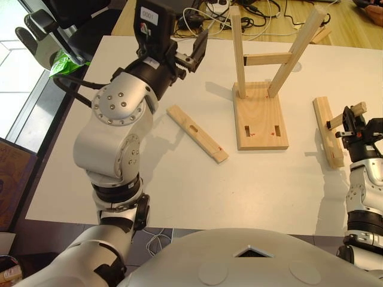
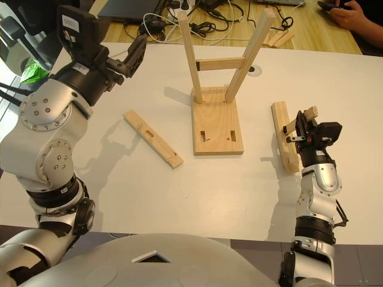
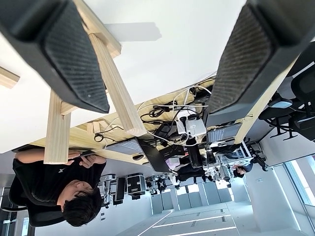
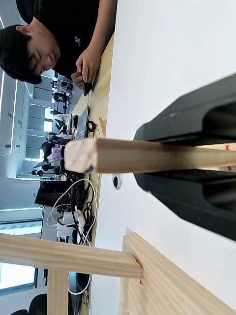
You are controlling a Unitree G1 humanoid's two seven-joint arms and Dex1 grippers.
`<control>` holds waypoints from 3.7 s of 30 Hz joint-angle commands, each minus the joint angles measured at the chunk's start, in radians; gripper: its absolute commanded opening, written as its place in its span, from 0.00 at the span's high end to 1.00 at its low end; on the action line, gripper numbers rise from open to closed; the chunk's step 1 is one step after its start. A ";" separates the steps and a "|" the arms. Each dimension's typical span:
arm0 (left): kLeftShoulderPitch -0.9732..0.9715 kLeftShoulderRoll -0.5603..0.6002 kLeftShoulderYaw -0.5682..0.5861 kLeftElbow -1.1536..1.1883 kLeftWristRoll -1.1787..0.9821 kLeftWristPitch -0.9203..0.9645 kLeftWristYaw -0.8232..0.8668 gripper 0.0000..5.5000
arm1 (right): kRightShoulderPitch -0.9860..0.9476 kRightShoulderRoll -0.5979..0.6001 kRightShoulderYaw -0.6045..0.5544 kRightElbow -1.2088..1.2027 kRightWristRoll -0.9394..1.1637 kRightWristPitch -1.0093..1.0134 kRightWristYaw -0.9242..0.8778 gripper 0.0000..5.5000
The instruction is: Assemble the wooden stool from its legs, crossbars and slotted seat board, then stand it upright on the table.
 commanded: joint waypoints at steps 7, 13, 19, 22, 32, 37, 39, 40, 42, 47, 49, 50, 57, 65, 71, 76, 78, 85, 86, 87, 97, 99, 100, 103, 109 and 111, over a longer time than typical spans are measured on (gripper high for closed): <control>-0.019 0.004 0.010 0.010 0.010 0.015 0.014 0.33 | -0.146 -0.057 -0.001 0.118 0.073 0.366 -0.031 0.93; -0.015 -0.001 0.017 0.009 0.015 0.003 0.030 0.33 | -0.271 -0.081 -0.022 -0.013 0.115 0.484 -0.053 0.93; -0.012 -0.005 0.021 0.005 0.017 -0.003 0.046 0.33 | -0.381 -0.102 -0.052 -0.067 0.133 0.549 -0.059 0.93; -0.009 -0.007 0.023 0.001 0.018 -0.002 0.055 0.33 | -0.432 -0.111 -0.060 -0.078 0.132 0.566 -0.054 0.93; -0.001 0.000 0.051 -0.004 0.013 -0.003 0.070 0.33 | -0.874 -0.278 -0.050 -0.157 0.089 0.628 -0.093 0.93; -0.010 0.014 0.079 0.002 0.002 0.000 0.054 0.33 | -1.023 -0.318 -0.056 -0.222 0.095 0.678 -0.127 0.93; -0.013 0.017 0.087 0.003 0.001 0.002 0.051 0.33 | -1.011 -0.316 -0.054 -0.235 0.089 0.696 -0.132 0.93; -0.015 0.018 0.088 0.005 -0.001 0.002 0.048 0.33 | -0.958 -0.313 -0.057 -0.233 0.071 0.690 -0.138 0.93; -0.022 0.026 0.088 0.013 -0.005 0.003 0.035 0.33 | -0.776 -0.286 -0.103 -0.224 0.042 0.682 -0.160 0.93; -0.097 0.059 0.088 0.062 -0.036 0.015 -0.034 0.33 | 0.071 0.058 0.094 0.489 -0.237 0.318 -0.243 0.93; -0.136 0.065 0.047 0.114 -0.032 -0.008 -0.065 0.33 | 0.244 0.136 0.169 0.667 -0.297 0.252 -0.255 0.93; -0.144 0.066 0.054 0.119 -0.040 -0.005 -0.073 0.33 | 0.260 0.174 0.134 0.619 -0.249 0.216 -0.210 0.93; -0.133 0.060 0.079 0.093 -0.025 0.002 -0.048 0.33 | -0.101 0.063 -0.054 0.413 -0.007 0.113 -0.158 0.93; -0.121 0.013 0.118 0.095 -0.042 0.004 -0.018 0.33 | -0.404 -0.040 -0.113 -0.044 0.192 0.314 -0.190 0.93; -0.134 -0.040 0.172 0.107 -0.096 0.023 0.002 0.33 | -0.524 -0.054 -0.119 -0.199 0.238 0.418 -0.209 0.93; -0.160 -0.088 0.246 0.154 -0.167 0.044 0.014 0.33 | -0.691 -0.060 -0.174 -0.308 0.376 0.500 -0.249 0.93; -0.176 -0.103 0.271 0.170 -0.200 0.051 0.013 0.33 | -0.749 -0.045 -0.182 -0.378 0.484 0.557 -0.251 0.93; -0.268 -0.157 0.378 0.228 -0.437 0.112 -0.036 0.33 | -0.818 -0.006 -0.158 -0.555 0.801 0.714 -0.252 0.93; -0.284 -0.166 0.394 0.236 -0.480 0.121 -0.042 0.33 | -0.811 0.001 -0.148 -0.565 0.826 0.728 -0.248 0.93; -0.300 -0.175 0.412 0.247 -0.528 0.133 -0.045 0.33 | -0.795 0.008 -0.133 -0.575 0.846 0.744 -0.237 0.93; -0.324 -0.165 0.456 0.312 -0.899 0.189 -0.014 0.33 | -0.630 0.116 -0.023 -0.662 1.027 0.843 -0.206 0.93; -0.286 -0.169 0.439 0.287 -0.971 0.193 0.007 0.33 | -0.596 0.143 0.009 -0.688 1.058 0.855 -0.205 0.93; -0.261 -0.171 0.434 0.274 -1.011 0.193 0.024 0.33 | -0.580 0.155 0.019 -0.698 1.077 0.858 -0.206 0.93; -0.202 -0.161 0.422 0.257 -1.107 0.174 0.084 0.33 | -0.556 0.174 0.020 -0.714 1.131 0.853 -0.224 0.93; -0.120 -0.111 0.367 0.227 -1.254 0.104 0.198 0.33 | -0.550 0.172 0.011 -0.726 1.190 0.838 -0.258 0.93; -0.114 -0.090 0.348 0.226 -1.291 0.073 0.225 0.33 | -0.546 0.171 0.017 -0.728 1.206 0.840 -0.264 0.93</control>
